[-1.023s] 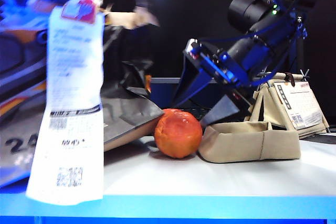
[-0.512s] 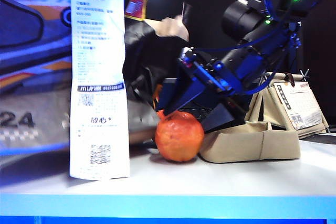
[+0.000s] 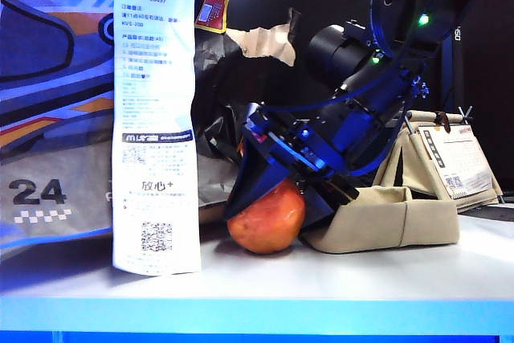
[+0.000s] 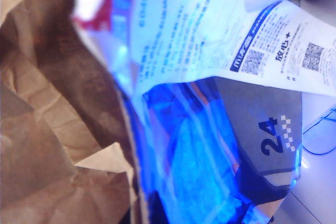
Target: Open the paper bag and put two oranges into the paper bag.
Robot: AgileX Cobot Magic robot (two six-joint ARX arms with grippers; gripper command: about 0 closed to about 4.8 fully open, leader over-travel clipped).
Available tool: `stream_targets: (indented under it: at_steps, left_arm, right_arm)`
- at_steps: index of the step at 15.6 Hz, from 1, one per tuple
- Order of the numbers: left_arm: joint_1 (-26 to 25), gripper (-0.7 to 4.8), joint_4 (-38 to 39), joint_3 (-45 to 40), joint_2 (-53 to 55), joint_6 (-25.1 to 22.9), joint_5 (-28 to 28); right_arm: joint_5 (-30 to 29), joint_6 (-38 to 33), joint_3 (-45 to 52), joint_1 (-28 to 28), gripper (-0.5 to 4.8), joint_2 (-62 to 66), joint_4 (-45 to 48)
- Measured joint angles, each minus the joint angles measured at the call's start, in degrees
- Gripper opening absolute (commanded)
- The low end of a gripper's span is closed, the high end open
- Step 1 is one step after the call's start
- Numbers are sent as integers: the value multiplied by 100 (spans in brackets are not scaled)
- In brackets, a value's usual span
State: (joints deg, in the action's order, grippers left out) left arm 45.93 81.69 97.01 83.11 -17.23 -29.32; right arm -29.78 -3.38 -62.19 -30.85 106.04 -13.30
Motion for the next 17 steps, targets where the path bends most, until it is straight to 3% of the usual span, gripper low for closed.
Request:
stream_targets:
  at_steps: [2, 3, 8, 13, 17]
  left_arm:
    - [0, -6, 0, 0, 0, -2, -2]
    - [0, -5, 0, 0, 0, -2, -2]
    - [0, -5, 0, 2, 0, -4, -4]
    - [0, -5, 0, 2, 0, -4, 0]
    - [0, -6, 2, 2, 0, -7, 271]
  right_arm:
    - [0, -2, 0, 2, 83, 0, -2]
    - [0, -2, 0, 2, -4, 2, -7]
    - [168, 0, -114, 2, -6, -238, -667]
    - [186, 4, -258, 9, -6, -1674, -1182]
    - [192, 289, -1609, 9, -6, -2168, -2111]
